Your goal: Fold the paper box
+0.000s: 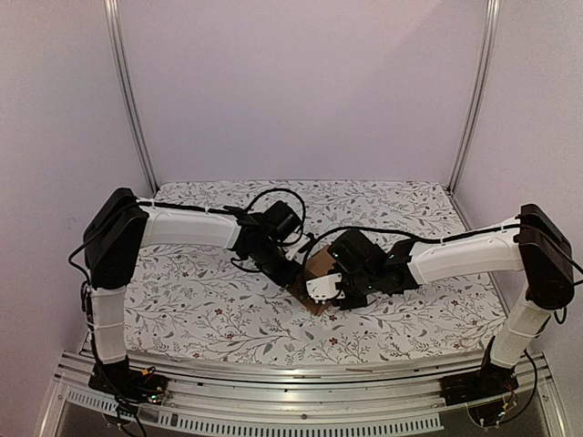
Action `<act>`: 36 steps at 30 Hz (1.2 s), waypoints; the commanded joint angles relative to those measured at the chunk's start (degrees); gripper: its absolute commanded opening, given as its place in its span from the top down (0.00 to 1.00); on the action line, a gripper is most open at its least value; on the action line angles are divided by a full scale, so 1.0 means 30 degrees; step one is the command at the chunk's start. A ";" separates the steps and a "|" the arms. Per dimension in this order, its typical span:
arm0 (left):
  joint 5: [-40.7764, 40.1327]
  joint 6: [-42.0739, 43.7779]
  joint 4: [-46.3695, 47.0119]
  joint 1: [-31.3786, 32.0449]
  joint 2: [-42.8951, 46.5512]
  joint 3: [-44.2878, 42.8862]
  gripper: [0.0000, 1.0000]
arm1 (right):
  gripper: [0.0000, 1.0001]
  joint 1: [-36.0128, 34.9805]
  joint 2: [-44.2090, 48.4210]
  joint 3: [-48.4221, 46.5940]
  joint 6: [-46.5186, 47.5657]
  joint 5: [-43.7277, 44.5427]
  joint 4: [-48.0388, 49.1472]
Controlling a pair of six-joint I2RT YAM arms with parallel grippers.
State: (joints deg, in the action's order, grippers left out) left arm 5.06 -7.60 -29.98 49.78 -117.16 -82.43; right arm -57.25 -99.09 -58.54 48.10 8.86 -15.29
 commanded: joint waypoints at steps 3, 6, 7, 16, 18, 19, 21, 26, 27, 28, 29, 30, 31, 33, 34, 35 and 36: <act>0.1444 -0.0224 0.1693 0.0154 0.0659 0.0818 1.00 | 0.65 -0.0132 -0.1505 0.0704 -0.0135 -0.1666 -0.2651; 0.1450 -0.0590 0.2581 -0.0059 0.1151 0.1834 1.00 | 0.65 -0.0117 -0.1526 0.0672 -0.0179 -0.1720 -0.2645; 0.1368 -0.0664 0.2932 -0.0083 0.1336 0.2183 1.00 | 0.65 -0.0121 -0.1559 0.0610 -0.0204 -0.1723 -0.2657; 0.1742 -0.1430 0.4199 -0.0693 0.1636 0.3081 1.00 | 0.65 -0.0134 -0.1673 0.0473 -0.0286 -0.1745 -0.2865; 0.1802 -0.1503 0.4277 -0.0768 0.1577 0.3019 1.00 | 0.65 -0.0109 -0.1715 0.0472 -0.0265 -0.1724 -0.2871; 0.1855 -0.1517 0.4239 -0.0812 0.1492 0.2946 1.00 | 0.65 -0.0103 -0.1702 0.0472 -0.0244 -0.1724 -0.2858; 0.1926 -0.1531 0.4118 -0.0857 0.1376 0.2737 1.00 | 0.65 -0.0126 -0.1671 0.0472 -0.0241 -0.1766 -0.2900; 0.2118 -0.1594 0.3607 -0.0890 0.1063 0.2013 1.00 | 0.65 -0.0119 -0.1712 0.0501 -0.0128 -0.1870 -0.2930; 0.2162 -0.1588 0.3478 -0.0875 0.0999 0.1834 1.00 | 0.65 -0.0125 -0.1738 0.0501 -0.0110 -0.1874 -0.2931; 0.2193 -0.1561 0.3352 -0.0888 0.0965 0.1688 1.00 | 0.65 -0.0122 -0.1722 0.0501 -0.0118 -0.1871 -0.2909; 0.2208 -0.1536 0.3230 -0.0890 0.0921 0.1567 1.00 | 0.65 -0.0132 -0.1703 0.0501 -0.0123 -0.1870 -0.2910; 0.2246 -0.1478 0.3104 -0.0890 0.0904 0.1439 1.00 | 0.65 -0.0126 -0.1711 0.0501 -0.0149 -0.1896 -0.2928; 0.2280 -0.1467 0.2931 -0.0890 0.0844 0.1221 1.00 | 0.65 -0.0118 -0.1715 0.0479 -0.0153 -0.1899 -0.2929; 0.2366 -0.1364 0.2643 -0.0864 0.0730 0.0872 1.00 | 0.65 -0.0133 -0.1728 0.0461 -0.0138 -0.1926 -0.2909; 0.2383 -0.1324 0.2592 -0.0861 0.0697 0.0726 1.00 | 0.65 -0.0119 -0.1744 0.0445 -0.0128 -0.1951 -0.2943; 0.2407 -0.1290 0.2417 -0.0861 0.0616 0.0553 1.00 | 0.65 -0.0114 -0.1767 0.0443 -0.0102 -0.1972 -0.2940; 0.2410 -0.1231 0.2172 -0.0861 0.0529 0.0272 1.00 | 0.65 -0.0124 -0.1785 0.0442 -0.0118 -0.1986 -0.2947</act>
State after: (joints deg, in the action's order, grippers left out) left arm 9.54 -11.84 -24.58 47.33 -114.69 -77.65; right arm -57.25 -99.74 -59.33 48.07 8.45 -15.53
